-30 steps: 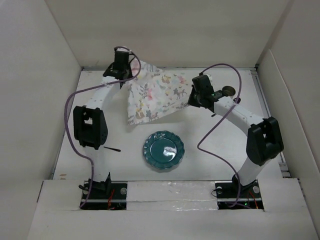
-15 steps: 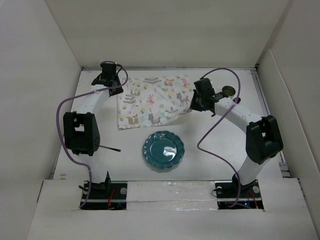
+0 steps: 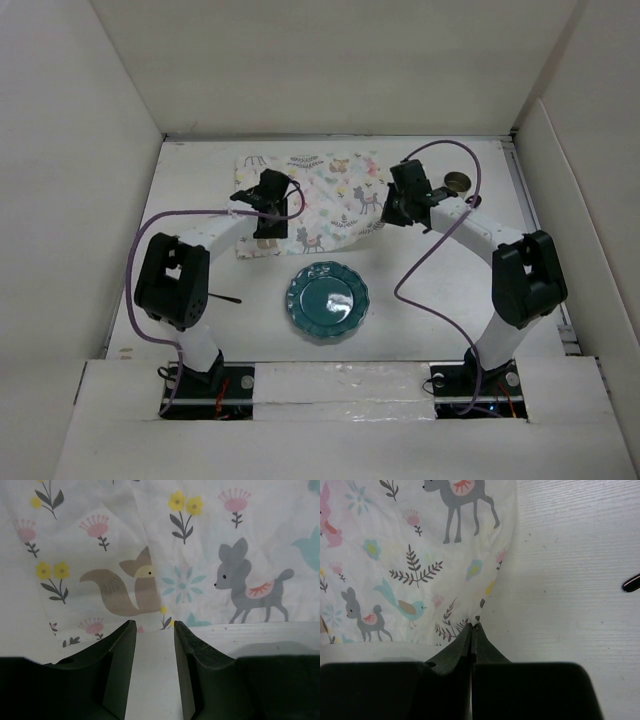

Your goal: Set the dinner table for one person

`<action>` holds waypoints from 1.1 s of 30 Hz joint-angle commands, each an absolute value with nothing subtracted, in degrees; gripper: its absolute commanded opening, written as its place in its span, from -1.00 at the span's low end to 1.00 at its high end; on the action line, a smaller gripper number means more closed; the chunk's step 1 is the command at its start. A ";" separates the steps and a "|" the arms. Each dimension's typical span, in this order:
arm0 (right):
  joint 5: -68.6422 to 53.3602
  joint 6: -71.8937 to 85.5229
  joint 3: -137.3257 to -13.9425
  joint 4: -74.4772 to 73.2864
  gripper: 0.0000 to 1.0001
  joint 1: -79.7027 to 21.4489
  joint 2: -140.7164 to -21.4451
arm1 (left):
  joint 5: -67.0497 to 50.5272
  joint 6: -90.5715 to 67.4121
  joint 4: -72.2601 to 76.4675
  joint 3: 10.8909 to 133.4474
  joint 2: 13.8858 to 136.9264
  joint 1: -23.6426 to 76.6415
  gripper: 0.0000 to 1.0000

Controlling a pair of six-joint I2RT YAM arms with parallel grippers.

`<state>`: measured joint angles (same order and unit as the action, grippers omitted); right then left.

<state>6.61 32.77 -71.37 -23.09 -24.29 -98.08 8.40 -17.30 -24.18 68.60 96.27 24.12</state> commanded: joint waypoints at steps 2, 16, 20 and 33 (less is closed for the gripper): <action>5.01 31.90 -70.75 -20.57 -1.00 -23.73 -96.24 | 10.63 -19.59 -25.32 67.94 98.87 26.63 -0.33; 4.57 32.08 -68.73 -19.60 -1.00 -23.20 -94.57 | 15.90 -20.92 -23.65 66.19 104.59 26.63 -0.59; 4.31 31.90 -68.64 -19.51 -1.00 -23.20 -94.57 | 16.44 -20.83 -23.12 65.57 105.47 26.63 -0.68; 3.87 31.73 -69.26 -19.69 -1.00 -22.15 -92.46 | 15.57 -21.36 -23.55 68.29 94.95 22.78 -1.00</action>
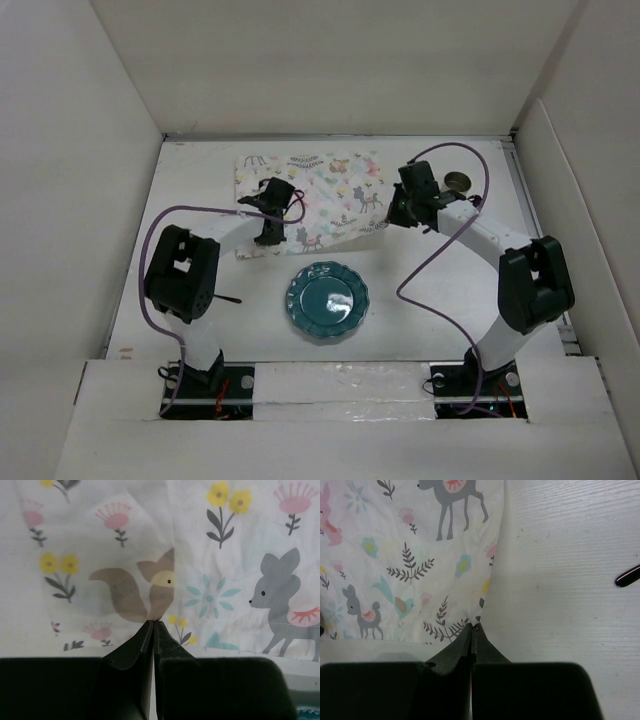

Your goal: Set the dinner table for one person

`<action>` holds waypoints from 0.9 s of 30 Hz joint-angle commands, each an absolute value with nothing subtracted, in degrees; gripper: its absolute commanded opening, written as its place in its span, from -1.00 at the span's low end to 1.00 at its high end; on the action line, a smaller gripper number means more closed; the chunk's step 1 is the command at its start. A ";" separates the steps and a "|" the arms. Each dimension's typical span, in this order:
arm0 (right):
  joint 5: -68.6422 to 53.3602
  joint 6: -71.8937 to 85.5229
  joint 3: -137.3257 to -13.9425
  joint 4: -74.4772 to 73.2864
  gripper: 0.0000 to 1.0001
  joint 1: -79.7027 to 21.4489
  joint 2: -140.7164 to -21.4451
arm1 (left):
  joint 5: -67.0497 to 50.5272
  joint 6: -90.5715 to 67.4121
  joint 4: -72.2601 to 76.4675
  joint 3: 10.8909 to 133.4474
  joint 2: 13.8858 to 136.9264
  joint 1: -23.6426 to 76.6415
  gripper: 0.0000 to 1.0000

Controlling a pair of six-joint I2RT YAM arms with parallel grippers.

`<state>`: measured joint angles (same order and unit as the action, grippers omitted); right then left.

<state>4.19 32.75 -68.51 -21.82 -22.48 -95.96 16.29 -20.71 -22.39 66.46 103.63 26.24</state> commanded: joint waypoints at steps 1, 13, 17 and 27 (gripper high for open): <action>3.78 31.73 -69.78 -20.21 -1.00 -22.15 -91.59 | 14.43 -21.44 -23.90 70.99 92.49 21.20 -1.00; 4.39 31.11 -80.75 -27.24 -1.00 -21.62 -77.27 | -7.55 -27.94 -22.86 88.75 77.70 1.42 -1.00; 6.33 30.85 -87.44 -31.46 -1.00 -21.10 -72.08 | -13.53 -33.29 -20.57 92.45 74.19 -7.54 -1.00; 0.54 31.29 -100.26 -31.47 -1.00 -13.54 -80.05 | -15.90 -43.41 -9.68 92.90 78.65 -7.56 -1.00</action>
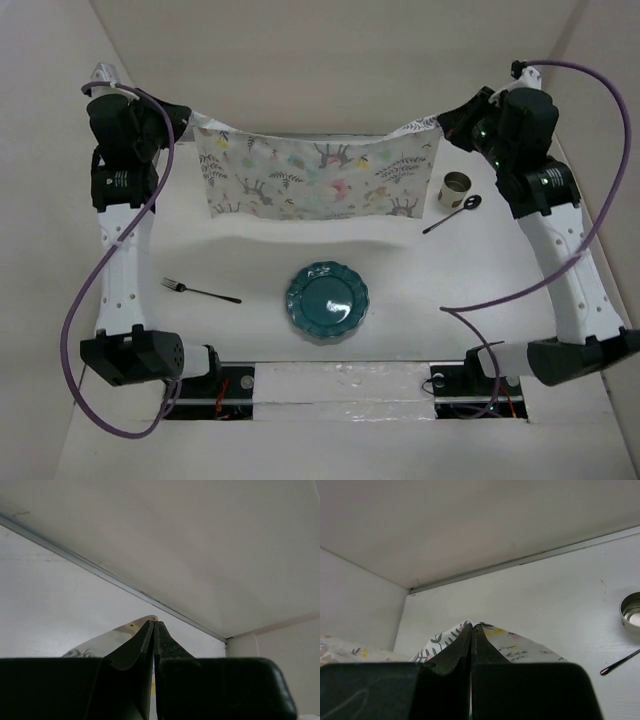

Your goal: Set the dinner table for one person

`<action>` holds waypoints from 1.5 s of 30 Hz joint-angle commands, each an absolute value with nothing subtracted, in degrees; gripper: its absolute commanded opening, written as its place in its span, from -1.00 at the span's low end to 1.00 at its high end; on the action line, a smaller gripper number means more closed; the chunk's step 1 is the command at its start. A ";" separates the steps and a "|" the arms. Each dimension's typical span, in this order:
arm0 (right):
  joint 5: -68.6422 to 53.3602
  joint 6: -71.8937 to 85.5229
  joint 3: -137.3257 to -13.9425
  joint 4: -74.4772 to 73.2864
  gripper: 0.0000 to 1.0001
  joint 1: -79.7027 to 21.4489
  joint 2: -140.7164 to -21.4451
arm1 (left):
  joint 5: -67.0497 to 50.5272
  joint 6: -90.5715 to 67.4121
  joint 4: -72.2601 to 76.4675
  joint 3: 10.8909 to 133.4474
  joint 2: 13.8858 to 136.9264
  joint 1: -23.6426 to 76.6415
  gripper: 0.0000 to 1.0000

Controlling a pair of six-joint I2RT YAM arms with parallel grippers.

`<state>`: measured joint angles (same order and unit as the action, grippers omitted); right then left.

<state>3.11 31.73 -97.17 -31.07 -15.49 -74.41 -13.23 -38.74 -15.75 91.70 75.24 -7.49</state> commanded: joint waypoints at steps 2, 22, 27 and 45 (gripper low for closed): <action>0.44 31.46 -103.52 -31.29 -1.00 -12.31 -85.76 | -15.73 -45.00 -8.62 95.18 81.89 -7.56 -1.00; -10.63 33.83 -93.21 -24.80 -1.00 -6.50 -90.02 | -22.40 -49.57 7.19 68.99 77.71 -12.04 -1.00; -11.33 34.89 -74.11 -17.84 -1.00 -6.50 -90.34 | -23.55 -48.17 11.25 52.22 77.33 -13.10 -1.00; -7.47 32.52 -56.26 -19.86 -1.00 -6.59 -89.39 | -19.69 -39.29 1.60 39.20 81.21 -13.10 -1.00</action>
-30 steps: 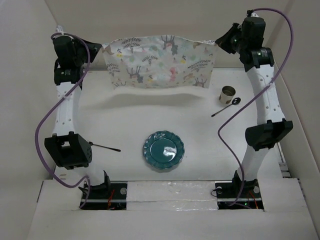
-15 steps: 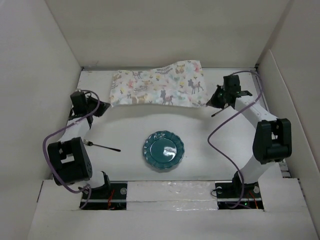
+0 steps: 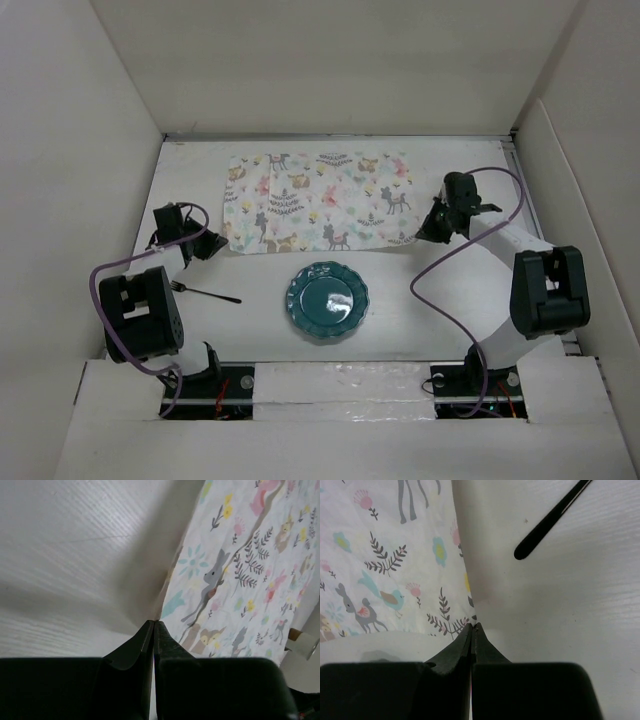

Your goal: Set the dinner table for one person

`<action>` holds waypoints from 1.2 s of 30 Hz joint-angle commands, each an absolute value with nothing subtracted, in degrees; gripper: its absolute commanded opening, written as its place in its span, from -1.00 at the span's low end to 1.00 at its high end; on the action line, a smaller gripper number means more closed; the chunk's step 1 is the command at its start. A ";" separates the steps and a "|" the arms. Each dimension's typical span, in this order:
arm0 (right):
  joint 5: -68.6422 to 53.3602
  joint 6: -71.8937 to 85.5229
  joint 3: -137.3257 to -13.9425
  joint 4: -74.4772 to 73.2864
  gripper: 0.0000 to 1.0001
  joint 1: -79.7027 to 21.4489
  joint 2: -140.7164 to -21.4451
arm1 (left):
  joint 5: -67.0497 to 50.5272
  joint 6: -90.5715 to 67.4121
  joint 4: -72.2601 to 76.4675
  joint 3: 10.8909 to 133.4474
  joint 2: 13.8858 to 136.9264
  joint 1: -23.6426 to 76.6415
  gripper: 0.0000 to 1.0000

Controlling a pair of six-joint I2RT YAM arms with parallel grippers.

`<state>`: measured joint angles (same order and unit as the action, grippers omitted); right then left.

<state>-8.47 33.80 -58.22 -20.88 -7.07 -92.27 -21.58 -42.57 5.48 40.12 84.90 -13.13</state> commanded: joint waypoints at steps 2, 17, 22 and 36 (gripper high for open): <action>-7.82 32.43 -54.76 -19.95 -1.00 -6.59 -87.73 | -19.51 -37.97 0.36 38.85 80.69 -13.10 -1.00; -9.05 31.02 -48.69 -22.76 -1.00 -3.78 -83.41 | -15.03 -34.19 -7.91 34.45 74.01 -13.10 -1.00; -8.97 30.67 -47.90 -23.64 -1.00 -3.78 -82.71 | -14.85 -33.57 -9.32 33.23 73.13 -13.10 -1.00; -8.18 31.38 -45.61 -26.36 -0.87 -3.78 -79.19 | -14.50 -32.34 -11.95 35.77 71.37 -13.10 -0.73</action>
